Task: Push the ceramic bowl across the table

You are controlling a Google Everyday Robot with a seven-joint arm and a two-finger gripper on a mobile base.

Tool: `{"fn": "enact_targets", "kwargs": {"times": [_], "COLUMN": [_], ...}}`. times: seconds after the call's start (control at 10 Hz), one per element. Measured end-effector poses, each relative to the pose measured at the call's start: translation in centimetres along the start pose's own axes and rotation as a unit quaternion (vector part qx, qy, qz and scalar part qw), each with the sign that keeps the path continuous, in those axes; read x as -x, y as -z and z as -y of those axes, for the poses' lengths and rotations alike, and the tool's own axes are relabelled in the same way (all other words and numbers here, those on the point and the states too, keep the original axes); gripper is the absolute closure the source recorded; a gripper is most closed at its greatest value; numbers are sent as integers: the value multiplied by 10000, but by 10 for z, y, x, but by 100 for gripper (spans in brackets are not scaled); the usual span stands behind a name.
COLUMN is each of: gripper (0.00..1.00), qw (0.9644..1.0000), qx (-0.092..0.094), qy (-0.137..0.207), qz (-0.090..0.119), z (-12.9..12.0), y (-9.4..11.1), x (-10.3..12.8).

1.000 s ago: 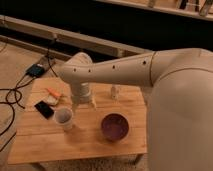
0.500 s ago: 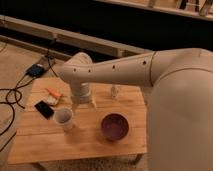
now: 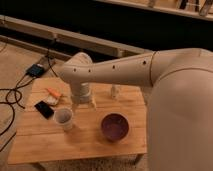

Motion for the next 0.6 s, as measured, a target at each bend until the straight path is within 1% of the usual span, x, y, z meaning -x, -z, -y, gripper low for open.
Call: {"fn": "enact_targets", "kwargs": {"times": [0.5,0.6], "gripper": [35,35], "qw": [10000,10000], "qx": [6,-22], "qy": [-8,-29], "qz": [9,71], "z": [1,11], "y": [0,-1], "x": [2,10]}}
